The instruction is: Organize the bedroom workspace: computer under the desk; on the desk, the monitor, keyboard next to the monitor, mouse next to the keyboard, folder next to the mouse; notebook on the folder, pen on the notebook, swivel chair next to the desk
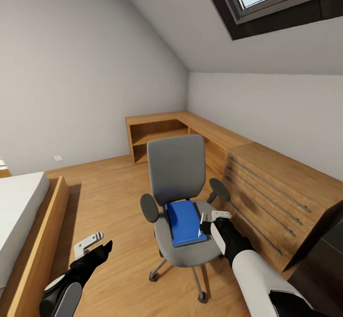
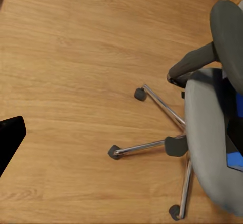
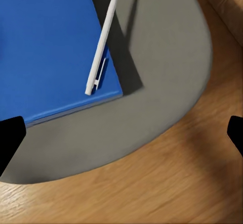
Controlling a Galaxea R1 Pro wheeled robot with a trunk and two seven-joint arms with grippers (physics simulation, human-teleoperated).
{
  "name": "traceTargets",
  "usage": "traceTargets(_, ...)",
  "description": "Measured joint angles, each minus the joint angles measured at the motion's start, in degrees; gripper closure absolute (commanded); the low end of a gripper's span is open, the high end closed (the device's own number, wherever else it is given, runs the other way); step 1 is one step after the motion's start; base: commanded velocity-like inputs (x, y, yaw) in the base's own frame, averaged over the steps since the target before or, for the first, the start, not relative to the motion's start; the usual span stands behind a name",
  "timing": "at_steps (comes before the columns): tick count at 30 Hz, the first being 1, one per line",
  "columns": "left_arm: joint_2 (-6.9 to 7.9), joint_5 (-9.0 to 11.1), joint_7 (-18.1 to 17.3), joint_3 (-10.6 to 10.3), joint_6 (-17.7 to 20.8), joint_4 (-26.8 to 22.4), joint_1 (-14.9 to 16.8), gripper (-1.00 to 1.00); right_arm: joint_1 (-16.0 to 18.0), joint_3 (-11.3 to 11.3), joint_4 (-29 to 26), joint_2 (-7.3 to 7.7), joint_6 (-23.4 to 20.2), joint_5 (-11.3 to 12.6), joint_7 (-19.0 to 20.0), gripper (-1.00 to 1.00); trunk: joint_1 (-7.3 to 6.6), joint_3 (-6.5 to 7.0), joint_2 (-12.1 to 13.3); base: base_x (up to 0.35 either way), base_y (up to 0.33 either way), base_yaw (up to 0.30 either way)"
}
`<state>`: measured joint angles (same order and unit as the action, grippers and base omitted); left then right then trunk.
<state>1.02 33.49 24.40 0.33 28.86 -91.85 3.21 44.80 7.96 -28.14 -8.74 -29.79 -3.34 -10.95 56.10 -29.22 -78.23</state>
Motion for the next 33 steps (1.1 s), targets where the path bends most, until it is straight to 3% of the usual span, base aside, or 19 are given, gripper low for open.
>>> traceTargets(13,0.33,-0.3,-0.1,0.1,0.0,0.5,0.0,-1.0,0.0,-0.4,0.0,-0.06,0.0,-0.1,0.1,-1.0,0.44,-0.36,-0.8,0.026,0.0,0.0)
traceTargets(29,0.42,0.0,-0.1,0.5,0.1,0.5,0.0,-1.0,-0.1,-0.4,0.7,-0.06,0.1,-0.1,0.1,-1.0,0.41,-0.36,-0.8,0.278,0.054,0.0)
traceTargets(33,0.45,0.0,-0.1,2.6,0.1,0.4,0.0,-1.0,-0.1,-0.4,0.7,-0.09,0.9,0.0,0.1,-1.0,0.44,-0.36,-0.8,0.113,0.031,0.0)
